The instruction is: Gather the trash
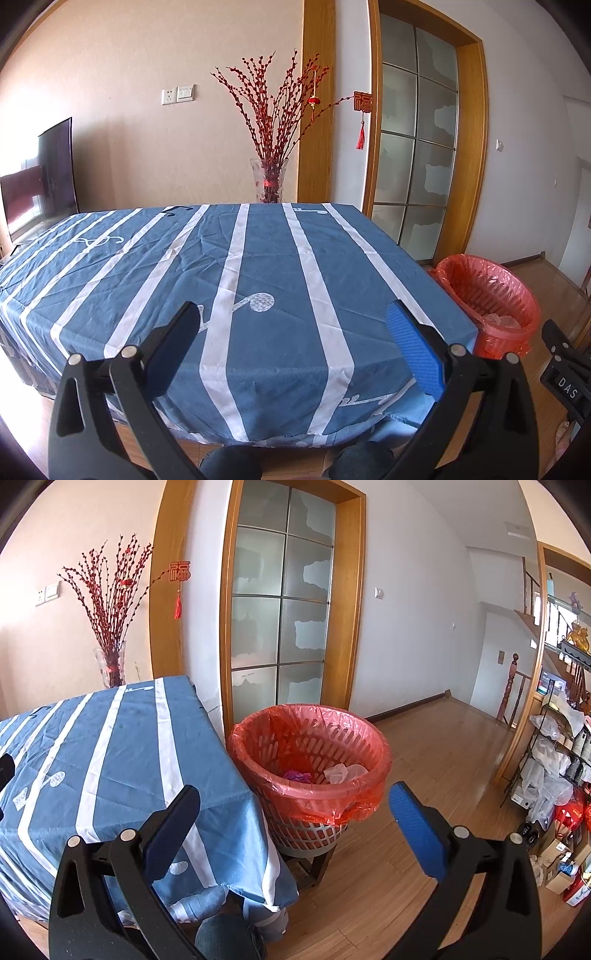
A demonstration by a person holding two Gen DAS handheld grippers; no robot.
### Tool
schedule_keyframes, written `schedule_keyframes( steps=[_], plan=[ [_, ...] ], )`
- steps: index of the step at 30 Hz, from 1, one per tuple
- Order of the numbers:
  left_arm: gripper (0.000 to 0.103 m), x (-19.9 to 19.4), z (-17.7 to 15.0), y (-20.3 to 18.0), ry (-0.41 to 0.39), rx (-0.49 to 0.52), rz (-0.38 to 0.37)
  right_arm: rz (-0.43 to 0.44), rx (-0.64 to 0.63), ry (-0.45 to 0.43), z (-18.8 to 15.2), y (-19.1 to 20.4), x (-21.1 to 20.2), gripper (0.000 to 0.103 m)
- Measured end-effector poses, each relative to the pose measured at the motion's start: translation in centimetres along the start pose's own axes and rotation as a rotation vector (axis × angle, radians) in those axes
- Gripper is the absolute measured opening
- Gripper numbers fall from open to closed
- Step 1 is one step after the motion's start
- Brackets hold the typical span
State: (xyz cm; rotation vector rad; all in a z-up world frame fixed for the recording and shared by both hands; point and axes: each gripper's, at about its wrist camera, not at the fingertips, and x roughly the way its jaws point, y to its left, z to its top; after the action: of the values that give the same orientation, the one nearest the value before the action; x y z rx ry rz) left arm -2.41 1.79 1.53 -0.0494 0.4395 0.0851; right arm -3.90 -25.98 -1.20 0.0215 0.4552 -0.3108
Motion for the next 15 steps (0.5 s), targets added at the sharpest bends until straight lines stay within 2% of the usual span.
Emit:
schedule_keyframes(
  steps=[15],
  plan=[
    [0.099,0.14,-0.37,-0.12,0.008,0.014,-0.003,0.002,0.002,0.003,0.07,0.05,0.04,0.101]
  ],
)
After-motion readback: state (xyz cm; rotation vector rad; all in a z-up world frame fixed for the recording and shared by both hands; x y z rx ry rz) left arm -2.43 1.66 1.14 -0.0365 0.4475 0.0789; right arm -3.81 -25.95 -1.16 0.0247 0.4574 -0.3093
